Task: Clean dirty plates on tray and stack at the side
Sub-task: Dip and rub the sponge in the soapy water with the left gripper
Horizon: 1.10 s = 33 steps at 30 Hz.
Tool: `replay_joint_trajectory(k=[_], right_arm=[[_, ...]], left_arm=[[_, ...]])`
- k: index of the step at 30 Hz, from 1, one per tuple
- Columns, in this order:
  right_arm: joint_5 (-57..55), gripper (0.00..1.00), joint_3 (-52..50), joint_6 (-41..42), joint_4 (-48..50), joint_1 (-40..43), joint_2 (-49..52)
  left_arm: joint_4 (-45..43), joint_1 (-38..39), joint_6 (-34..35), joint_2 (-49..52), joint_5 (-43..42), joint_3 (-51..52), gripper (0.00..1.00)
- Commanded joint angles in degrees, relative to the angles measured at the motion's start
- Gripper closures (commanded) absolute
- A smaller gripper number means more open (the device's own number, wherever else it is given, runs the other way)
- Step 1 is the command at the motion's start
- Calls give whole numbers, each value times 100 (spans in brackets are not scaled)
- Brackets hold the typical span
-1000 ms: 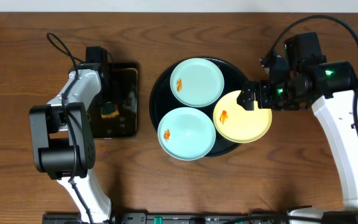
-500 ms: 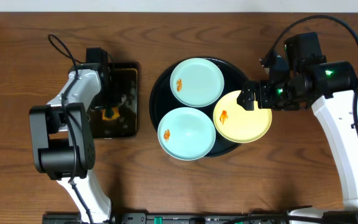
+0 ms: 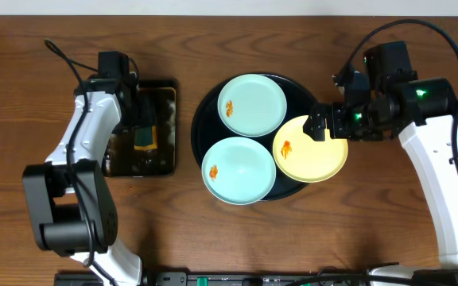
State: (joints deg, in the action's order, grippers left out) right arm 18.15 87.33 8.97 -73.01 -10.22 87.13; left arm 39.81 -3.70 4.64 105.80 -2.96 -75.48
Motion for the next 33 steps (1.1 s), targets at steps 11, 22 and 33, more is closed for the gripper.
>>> replay_joint_trajectory(k=[11, 22, 33], right_arm=[[-13, 1, 94, -2, -20, -66, -26], [-13, 1, 94, -2, -28, -63, -26], [-13, 1, 94, -2, -61, -63, -26]], left_arm=[[-686, -15, 24, 780, 199, 46, 92], [-741, -24, 24, 1117, 61, 286, 62], [-444, -24, -105, 942, 59, 142, 92]])
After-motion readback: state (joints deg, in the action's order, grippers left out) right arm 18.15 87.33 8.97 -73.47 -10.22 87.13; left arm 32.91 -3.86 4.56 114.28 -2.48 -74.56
